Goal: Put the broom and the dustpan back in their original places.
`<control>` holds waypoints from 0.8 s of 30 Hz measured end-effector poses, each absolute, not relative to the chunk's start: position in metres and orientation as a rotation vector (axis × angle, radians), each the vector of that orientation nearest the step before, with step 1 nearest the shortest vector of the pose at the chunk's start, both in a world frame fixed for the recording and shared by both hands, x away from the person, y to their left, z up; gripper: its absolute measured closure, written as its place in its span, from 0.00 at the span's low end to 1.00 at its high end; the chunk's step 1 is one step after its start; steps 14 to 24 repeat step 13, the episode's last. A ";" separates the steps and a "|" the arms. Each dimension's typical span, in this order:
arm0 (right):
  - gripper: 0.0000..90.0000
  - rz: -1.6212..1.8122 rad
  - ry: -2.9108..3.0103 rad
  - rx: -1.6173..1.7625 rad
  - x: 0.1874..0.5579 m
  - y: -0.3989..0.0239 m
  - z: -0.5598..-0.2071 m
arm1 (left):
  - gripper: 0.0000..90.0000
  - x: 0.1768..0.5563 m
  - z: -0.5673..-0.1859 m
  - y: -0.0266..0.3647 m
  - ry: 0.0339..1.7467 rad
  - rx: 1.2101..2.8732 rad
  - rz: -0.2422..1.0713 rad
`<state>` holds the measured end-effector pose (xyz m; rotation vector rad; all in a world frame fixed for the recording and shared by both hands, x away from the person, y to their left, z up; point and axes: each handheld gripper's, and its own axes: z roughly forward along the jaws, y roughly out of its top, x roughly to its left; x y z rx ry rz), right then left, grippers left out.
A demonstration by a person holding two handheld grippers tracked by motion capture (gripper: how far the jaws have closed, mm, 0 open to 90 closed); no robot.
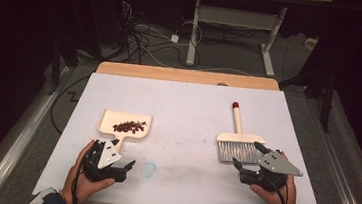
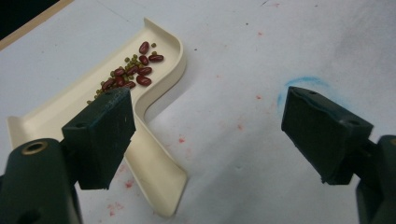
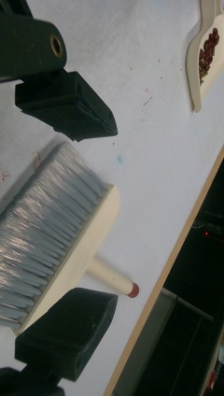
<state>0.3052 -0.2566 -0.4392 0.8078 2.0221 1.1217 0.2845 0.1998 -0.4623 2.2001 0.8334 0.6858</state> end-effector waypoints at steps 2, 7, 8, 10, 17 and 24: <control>0.19 1.122 2.023 0.804 0.305 -0.256 -0.439 | 0.19 0.285 -0.462 0.200 0.836 2.197 0.685; 0.19 1.115 2.028 0.799 0.305 -0.256 -0.440 | 0.19 0.286 -0.463 0.199 0.833 2.204 0.686; 0.19 1.105 2.033 0.800 0.305 -0.256 -0.440 | 0.19 0.286 -0.463 0.199 0.832 2.205 0.686; 0.19 1.101 2.038 0.799 0.306 -0.256 -0.441 | 0.19 0.286 -0.463 0.199 0.832 2.205 0.684; 0.19 1.104 2.034 0.802 0.306 -0.256 -0.441 | 0.19 0.287 -0.462 0.198 0.832 2.200 0.687; 0.19 1.104 2.034 0.802 0.306 -0.256 -0.441 | 0.19 0.287 -0.462 0.198 0.832 2.200 0.687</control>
